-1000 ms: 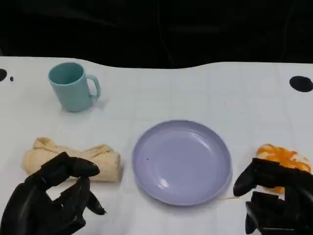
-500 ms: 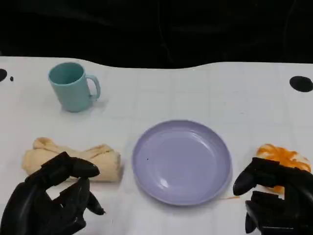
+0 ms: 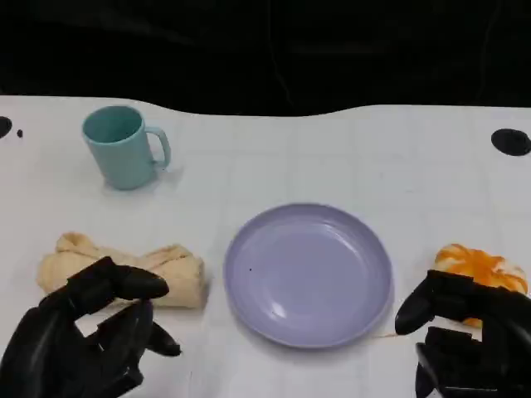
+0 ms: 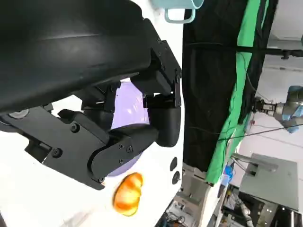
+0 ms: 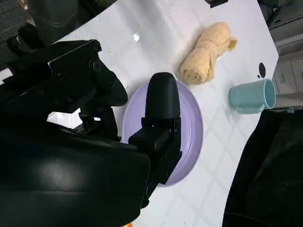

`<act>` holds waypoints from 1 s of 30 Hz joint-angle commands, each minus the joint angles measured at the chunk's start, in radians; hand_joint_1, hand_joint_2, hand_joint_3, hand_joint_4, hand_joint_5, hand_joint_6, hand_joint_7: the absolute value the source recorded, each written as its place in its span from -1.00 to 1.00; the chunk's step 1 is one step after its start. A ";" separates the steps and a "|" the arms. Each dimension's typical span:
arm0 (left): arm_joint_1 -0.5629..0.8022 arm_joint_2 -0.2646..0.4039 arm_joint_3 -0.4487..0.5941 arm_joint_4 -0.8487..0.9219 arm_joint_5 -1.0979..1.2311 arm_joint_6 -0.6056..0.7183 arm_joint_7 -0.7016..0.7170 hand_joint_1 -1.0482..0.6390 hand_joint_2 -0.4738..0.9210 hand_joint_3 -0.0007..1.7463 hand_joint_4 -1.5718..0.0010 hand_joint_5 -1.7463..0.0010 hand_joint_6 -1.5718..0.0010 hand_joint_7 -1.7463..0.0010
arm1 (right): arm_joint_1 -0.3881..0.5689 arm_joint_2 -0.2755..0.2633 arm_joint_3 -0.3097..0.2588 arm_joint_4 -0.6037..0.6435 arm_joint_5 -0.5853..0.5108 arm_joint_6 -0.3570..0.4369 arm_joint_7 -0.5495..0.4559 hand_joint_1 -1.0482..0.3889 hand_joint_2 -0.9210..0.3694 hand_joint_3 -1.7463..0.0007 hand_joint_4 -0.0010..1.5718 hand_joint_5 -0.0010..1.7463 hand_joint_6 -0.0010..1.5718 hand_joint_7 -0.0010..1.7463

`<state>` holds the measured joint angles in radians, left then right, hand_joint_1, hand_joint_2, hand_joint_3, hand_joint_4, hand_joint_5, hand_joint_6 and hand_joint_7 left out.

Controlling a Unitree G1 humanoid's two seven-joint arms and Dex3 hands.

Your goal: Grasp the towel on the left side of the plate with the left hand and place it into the plate.

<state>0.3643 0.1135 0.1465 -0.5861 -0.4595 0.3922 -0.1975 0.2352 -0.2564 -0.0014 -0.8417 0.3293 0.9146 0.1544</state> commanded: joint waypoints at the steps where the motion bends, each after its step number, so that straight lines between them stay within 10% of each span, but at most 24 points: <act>1: -0.018 0.131 -0.016 -0.061 0.163 -0.026 -0.007 -0.11 0.96 -0.64 0.19 0.03 -0.02 0.76 | 0.007 -0.005 -0.012 -0.017 0.010 -0.001 0.004 0.54 -0.57 -0.25 -0.22 1.00 -0.34 0.83; 7: -0.044 0.300 -0.045 -0.124 0.388 -0.040 -0.035 -0.23 1.00 -0.78 0.31 0.65 0.33 1.00 | 0.008 -0.004 -0.009 -0.019 0.011 -0.005 0.008 0.55 -0.58 -0.27 -0.22 1.00 -0.34 0.83; 18: -0.217 0.552 -0.215 -0.049 0.964 -0.065 -0.090 -0.52 1.00 -0.87 0.58 0.89 0.65 1.00 | 0.011 0.001 0.008 -0.032 0.004 0.002 -0.006 0.56 -0.56 -0.28 -0.20 1.00 -0.33 0.84; 30: -0.409 0.523 -0.367 0.139 1.235 -0.044 -0.207 -0.55 1.00 -0.92 0.62 0.93 0.73 0.99 | 0.018 0.007 0.013 -0.048 0.003 0.017 -0.021 0.53 -0.54 -0.29 -0.21 1.00 -0.33 0.83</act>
<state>-0.0030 0.6468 -0.1978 -0.4940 0.7450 0.3324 -0.3694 0.2532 -0.2442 0.0146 -0.8807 0.3298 0.9284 0.1360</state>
